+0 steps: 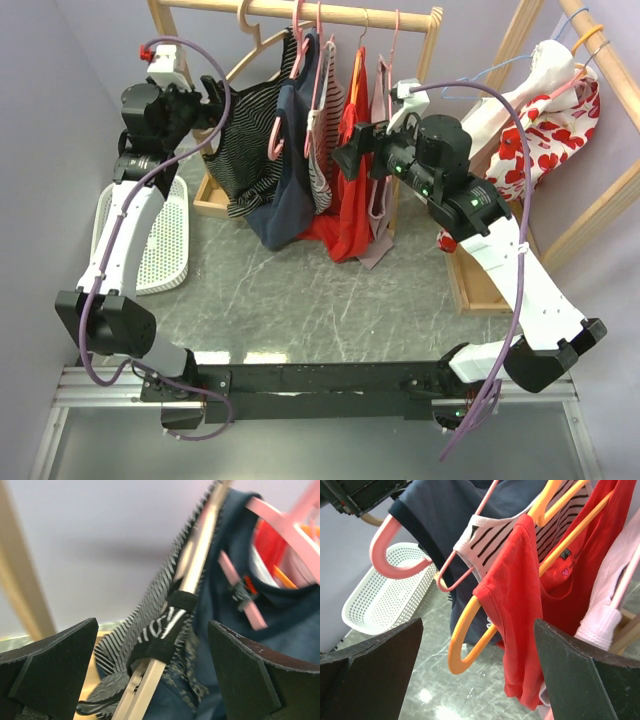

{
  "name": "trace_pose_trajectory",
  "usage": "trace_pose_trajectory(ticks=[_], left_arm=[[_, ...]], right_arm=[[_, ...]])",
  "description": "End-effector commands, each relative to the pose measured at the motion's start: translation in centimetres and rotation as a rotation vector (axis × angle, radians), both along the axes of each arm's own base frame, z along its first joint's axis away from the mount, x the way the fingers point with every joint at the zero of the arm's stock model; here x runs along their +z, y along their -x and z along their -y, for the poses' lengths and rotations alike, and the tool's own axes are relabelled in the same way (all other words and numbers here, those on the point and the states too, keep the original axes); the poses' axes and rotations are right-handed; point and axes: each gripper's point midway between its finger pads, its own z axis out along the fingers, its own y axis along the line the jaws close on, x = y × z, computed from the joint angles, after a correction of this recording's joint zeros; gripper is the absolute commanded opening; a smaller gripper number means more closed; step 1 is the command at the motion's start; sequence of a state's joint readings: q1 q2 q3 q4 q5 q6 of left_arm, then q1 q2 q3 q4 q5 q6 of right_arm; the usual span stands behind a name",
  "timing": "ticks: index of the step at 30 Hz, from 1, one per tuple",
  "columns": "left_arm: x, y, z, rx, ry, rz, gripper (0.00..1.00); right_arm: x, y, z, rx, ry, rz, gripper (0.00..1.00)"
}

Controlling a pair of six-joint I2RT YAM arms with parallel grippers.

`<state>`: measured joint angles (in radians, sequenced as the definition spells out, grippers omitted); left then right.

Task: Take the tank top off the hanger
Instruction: Pick up the hanger from the clothesline.

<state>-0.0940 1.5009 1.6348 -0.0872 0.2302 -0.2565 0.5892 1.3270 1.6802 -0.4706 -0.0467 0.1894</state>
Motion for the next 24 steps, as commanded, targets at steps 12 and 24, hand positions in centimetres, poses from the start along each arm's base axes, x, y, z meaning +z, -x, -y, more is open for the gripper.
trace_pose_trajectory(ticks=[12, 24], left_arm=[[2.3, 2.3, 2.5, -0.168, -0.004, 0.075, 0.62], [3.1, 2.0, 2.9, -0.186, 0.02, 0.11, 0.2]], right_arm=[[1.9, 0.8, 0.4, -0.007, -0.055, 0.056, 1.0], [1.3, 0.7, 0.1, 0.004, -0.06, 0.038, 1.0]])
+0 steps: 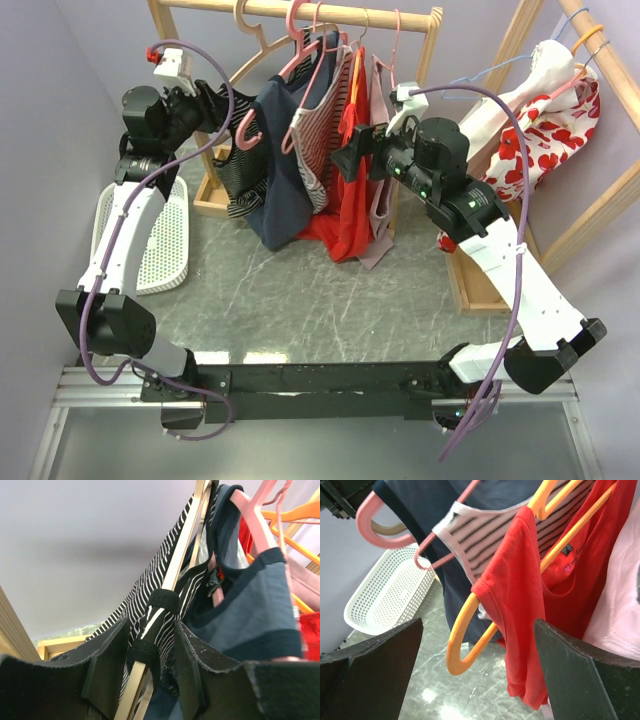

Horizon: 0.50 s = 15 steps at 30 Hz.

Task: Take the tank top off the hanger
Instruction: Pick up the hanger from the clothesline.

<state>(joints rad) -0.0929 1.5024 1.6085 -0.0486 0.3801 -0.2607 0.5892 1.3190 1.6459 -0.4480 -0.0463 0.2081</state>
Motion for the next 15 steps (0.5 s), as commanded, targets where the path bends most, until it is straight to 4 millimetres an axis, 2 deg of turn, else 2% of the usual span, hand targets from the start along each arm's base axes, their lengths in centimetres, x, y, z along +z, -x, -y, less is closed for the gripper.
trace_pose_trajectory(ticks=[1, 4, 5, 7, 9, 10, 11, 15], left_arm=[[3.6, 1.2, 0.4, -0.034, 0.031, 0.098, 0.16], [4.4, 1.4, -0.1, 0.003, 0.04, 0.115, 0.05], [4.4, 1.2, -1.0, 0.055, 0.045, 0.114, 0.01], [5.3, 1.8, -1.8, 0.096, 0.047, 0.137, 0.01], [5.0, 2.0, -2.7, 0.149, 0.046, 0.142, 0.01], [6.0, 2.8, -2.9, 0.157, 0.047, 0.174, 0.01], [5.8, 3.0, -3.2, 0.171, 0.049, 0.174, 0.01], [7.4, 4.8, -3.9, 0.202, 0.047, 0.221, 0.01]], right_arm=[[1.9, 0.8, 0.2, 0.008, -0.047, 0.051, 1.0], [1.8, 0.8, 0.2, 0.007, -0.05, 0.048, 1.0], [1.6, 0.8, 0.1, 0.01, -0.049, 0.043, 1.0], [1.3, 0.7, 0.0, 0.01, -0.046, 0.035, 1.0], [1.2, 0.7, -0.1, 0.011, -0.048, 0.034, 1.0], [1.2, 0.7, -0.1, 0.011, -0.047, 0.034, 1.0], [1.2, 0.7, -0.1, 0.011, -0.048, 0.033, 1.0], [1.2, 0.7, -0.2, 0.017, -0.049, 0.033, 1.0]])
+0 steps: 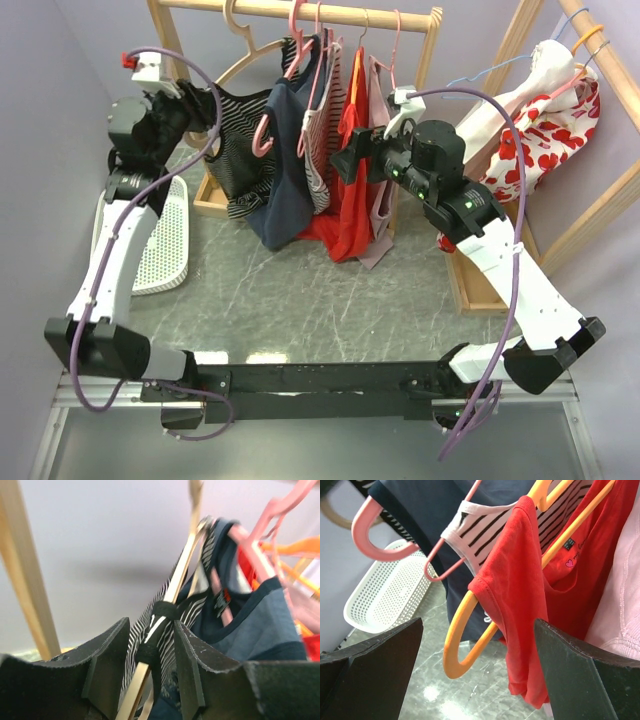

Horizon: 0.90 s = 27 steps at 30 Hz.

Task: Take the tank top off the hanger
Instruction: Pick up the hanger from the clothesline.

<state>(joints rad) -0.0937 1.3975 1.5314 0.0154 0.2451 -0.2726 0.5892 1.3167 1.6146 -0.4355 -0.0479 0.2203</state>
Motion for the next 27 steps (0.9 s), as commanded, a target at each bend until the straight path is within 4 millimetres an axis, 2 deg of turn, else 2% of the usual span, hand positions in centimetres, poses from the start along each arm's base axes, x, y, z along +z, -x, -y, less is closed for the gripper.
trace_pose_trajectory(ticks=[1, 9, 14, 25, 26, 27], left_arm=[[5.0, 3.1, -1.9, 0.09, 0.009, 0.134, 0.01], [6.9, 5.6, -2.8, 0.126, 0.01, 0.215, 0.01], [7.1, 5.8, -2.5, 0.107, -0.015, 0.219, 0.01], [3.0, 2.0, -0.9, 0.037, -0.045, 0.102, 0.01], [2.7, 1.7, -0.9, 0.035, -0.044, 0.093, 0.03], [2.0, 1.1, -0.8, 0.03, -0.05, 0.079, 0.09]], right_arm=[[2.1, 0.7, -0.1, 0.017, -0.045, 0.05, 1.0], [1.7, 0.8, -0.3, 0.026, -0.05, 0.037, 1.0], [1.4, 0.7, -0.2, 0.021, -0.05, 0.036, 1.0], [0.9, 0.8, 0.1, 0.011, -0.044, 0.03, 1.0], [0.9, 0.8, 0.0, 0.011, -0.043, 0.029, 1.0], [0.8, 0.8, 0.1, 0.009, -0.043, 0.029, 1.0]])
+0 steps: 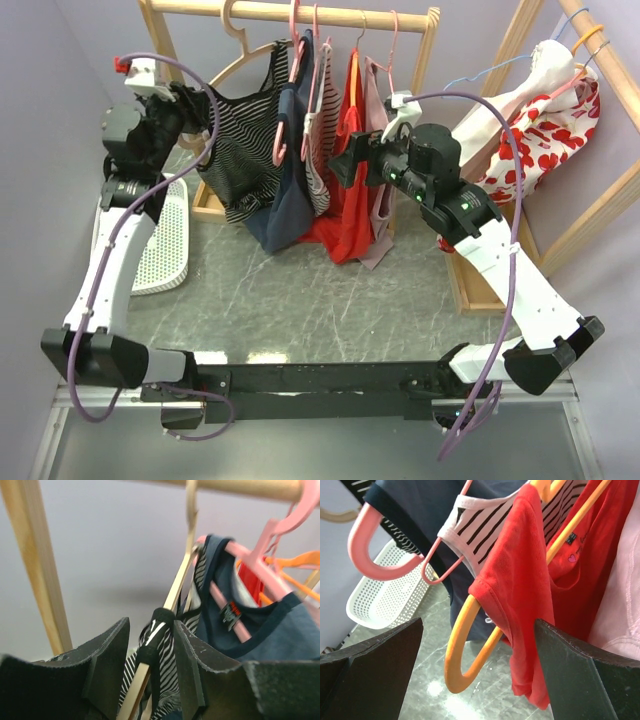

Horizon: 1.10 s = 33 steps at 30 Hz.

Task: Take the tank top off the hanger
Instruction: Pick up the hanger from the clothesline.

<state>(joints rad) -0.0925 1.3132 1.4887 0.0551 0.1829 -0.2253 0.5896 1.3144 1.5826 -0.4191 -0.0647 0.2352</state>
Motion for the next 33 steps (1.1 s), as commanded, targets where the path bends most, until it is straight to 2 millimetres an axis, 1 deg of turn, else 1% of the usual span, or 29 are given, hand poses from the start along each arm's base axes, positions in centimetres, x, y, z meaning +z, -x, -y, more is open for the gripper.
trace_pose_trajectory(ticks=[1, 3, 5, 6, 7, 8, 9, 10, 11, 12, 13, 14, 15, 16, 17, 18, 19, 20, 21, 22, 23, 24, 25, 26, 27, 29, 31, 33], left_arm=[[-0.8, -1.3, 0.8, -0.041, -0.027, -0.024, 0.17], [-1.5, -1.8, 0.9, -0.048, -0.032, -0.034, 0.23], [-1.6, -2.0, 1.3, -0.069, -0.037, -0.035, 0.37], [-1.7, -2.2, 1.5, -0.077, -0.041, -0.035, 0.38], [-1.3, -2.2, 1.7, -0.09, -0.045, -0.024, 0.41], [-1.3, -2.4, 1.8, -0.095, -0.046, -0.023, 0.51], [-0.4, -2.3, 1.9, -0.102, -0.047, -0.003, 0.67], [0.1, -2.3, 2.0, -0.105, -0.05, 0.007, 0.73], [0.3, -2.5, 2.0, -0.107, -0.051, 0.01, 0.91], [1.4, -2.3, 2.0, -0.107, -0.052, 0.037, 0.94], [1.7, -2.4, 2.0, -0.111, -0.056, 0.043, 0.95], [1.4, -2.9, 2.0, -0.109, -0.059, 0.03, 0.98], [2.5, -2.7, 2.1, -0.114, -0.06, 0.05, 0.99], [2.7, -2.9, 2.1, -0.117, -0.063, 0.051, 1.0], [2.1, -3.4, 2.4, -0.131, -0.07, 0.03, 0.99], [3.0, -3.3, 2.4, -0.133, -0.075, 0.047, 1.0], [3.0, -3.5, 2.4, -0.135, -0.082, 0.046, 1.0], [2.5, -4.2, 2.4, -0.134, -0.088, 0.037, 0.99], [3.1, -4.2, 2.6, -0.151, -0.099, 0.054, 0.99], [3.4, -4.5, 2.5, -0.158, -0.106, 0.062, 0.95], [0.9, -6.0, 2.5, -0.166, -0.115, -0.023, 0.91], [2.3, -5.9, 2.8, -0.189, -0.127, -0.003, 0.91], [2.0, -6.3, 2.8, -0.205, -0.14, -0.018, 0.91], [1.4, -7.1, 2.9, -0.22, -0.145, -0.05, 0.89], [1.1, -7.3, 3.3, -0.245, -0.148, -0.064, 0.88], [0.4, -8.0, 3.4, -0.258, -0.151, -0.08, 0.88], [0.3, -8.2, 3.5, -0.278, -0.158, -0.073, 0.89], [0.1, -8.4, 3.7, -0.299, -0.161, -0.089, 0.86]], right_arm=[[1.7, 0.7, 0.5, -0.006, -0.036, 0.048, 1.0], [1.8, 0.8, 0.5, -0.009, -0.035, 0.051, 1.0], [1.6, 0.6, 0.5, -0.011, -0.03, 0.049, 1.0], [1.6, 0.6, 0.6, -0.014, -0.029, 0.049, 1.0], [1.4, 0.6, 0.5, -0.013, -0.028, 0.047, 1.0], [1.5, 0.6, 0.6, -0.014, -0.029, 0.048, 1.0], [1.4, 0.6, 0.5, -0.012, -0.028, 0.044, 1.0], [1.2, 0.5, 0.5, -0.011, -0.027, 0.042, 1.0], [1.2, 0.5, 0.5, -0.012, -0.028, 0.041, 1.0], [1.1, 0.6, 0.5, -0.01, -0.026, 0.038, 1.0], [1.1, 0.6, 0.5, -0.01, -0.028, 0.039, 1.0], [0.9, 0.5, 0.5, -0.011, -0.028, 0.035, 1.0], [0.9, 0.6, 0.5, -0.009, -0.028, 0.035, 1.0], [0.8, 0.6, 0.5, -0.011, -0.027, 0.034, 1.0], [0.8, 0.6, 0.5, -0.011, -0.027, 0.034, 1.0], [0.8, 0.6, 0.6, -0.013, -0.026, 0.035, 1.0], [0.7, 0.6, 0.6, -0.015, -0.023, 0.035, 1.0], [0.6, 0.6, 0.6, -0.015, -0.022, 0.036, 1.0], [0.7, 0.6, 0.7, -0.016, -0.023, 0.037, 1.0], [0.6, 0.5, 0.7, -0.018, -0.021, 0.032, 1.0], [0.6, 0.6, 0.6, -0.012, -0.022, 0.032, 1.0], [0.5, 0.6, 0.5, -0.01, -0.023, 0.03, 1.0], [0.5, 0.7, 0.5, -0.008, -0.024, 0.029, 1.0], [0.4, 0.7, 0.5, -0.011, -0.025, 0.028, 1.0], [0.3, 0.7, 0.6, -0.014, -0.024, 0.027, 1.0], [0.2, 0.6, 0.6, -0.017, -0.025, 0.026, 1.0], [0.1, 0.6, 0.6, -0.016, -0.024, 0.025, 1.0], [0.0, 0.5, 0.7, -0.021, -0.019, 0.025, 1.0]])
